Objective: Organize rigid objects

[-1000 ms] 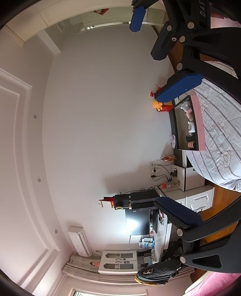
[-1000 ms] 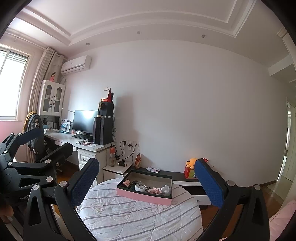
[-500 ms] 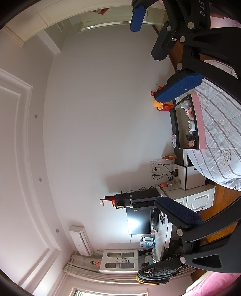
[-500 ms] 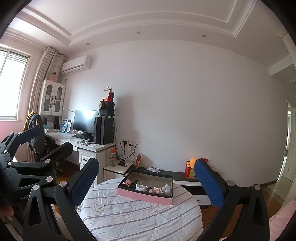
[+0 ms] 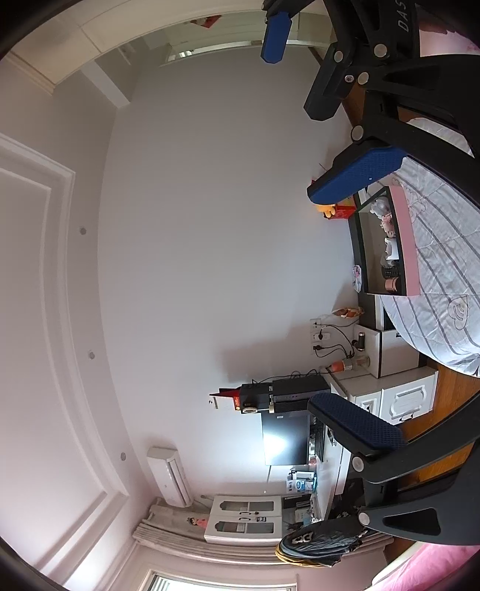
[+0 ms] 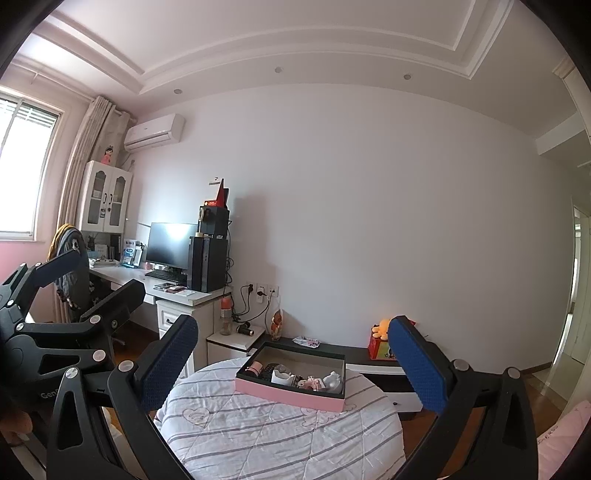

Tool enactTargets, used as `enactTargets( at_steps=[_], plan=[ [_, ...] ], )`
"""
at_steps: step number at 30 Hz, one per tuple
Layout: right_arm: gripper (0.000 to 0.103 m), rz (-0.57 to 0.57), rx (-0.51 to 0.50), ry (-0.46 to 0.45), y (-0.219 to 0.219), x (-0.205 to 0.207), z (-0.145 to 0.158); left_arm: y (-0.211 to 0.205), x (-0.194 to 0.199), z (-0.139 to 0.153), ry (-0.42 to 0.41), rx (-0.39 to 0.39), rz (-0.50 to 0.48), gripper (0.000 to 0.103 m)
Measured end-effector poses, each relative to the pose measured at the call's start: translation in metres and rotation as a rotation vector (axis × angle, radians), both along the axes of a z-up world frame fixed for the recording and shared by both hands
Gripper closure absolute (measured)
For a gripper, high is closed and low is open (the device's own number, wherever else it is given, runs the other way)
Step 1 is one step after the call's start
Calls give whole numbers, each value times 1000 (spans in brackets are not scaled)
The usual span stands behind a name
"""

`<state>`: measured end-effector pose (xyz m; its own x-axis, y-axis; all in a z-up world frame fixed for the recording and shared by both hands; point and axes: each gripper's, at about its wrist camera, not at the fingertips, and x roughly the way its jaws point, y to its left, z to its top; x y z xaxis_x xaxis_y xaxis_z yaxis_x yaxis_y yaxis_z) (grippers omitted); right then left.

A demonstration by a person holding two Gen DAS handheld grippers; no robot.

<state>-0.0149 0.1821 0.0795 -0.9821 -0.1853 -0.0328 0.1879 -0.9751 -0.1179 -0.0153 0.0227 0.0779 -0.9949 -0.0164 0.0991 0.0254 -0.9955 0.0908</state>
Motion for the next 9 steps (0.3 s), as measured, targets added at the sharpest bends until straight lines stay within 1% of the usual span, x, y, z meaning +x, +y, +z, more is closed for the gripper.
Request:
enactTargets(
  at_steps=[9],
  plan=[
    [0,-1,2,-2,0,1,1,0,1,0,0,1,-1,0]
  ],
)
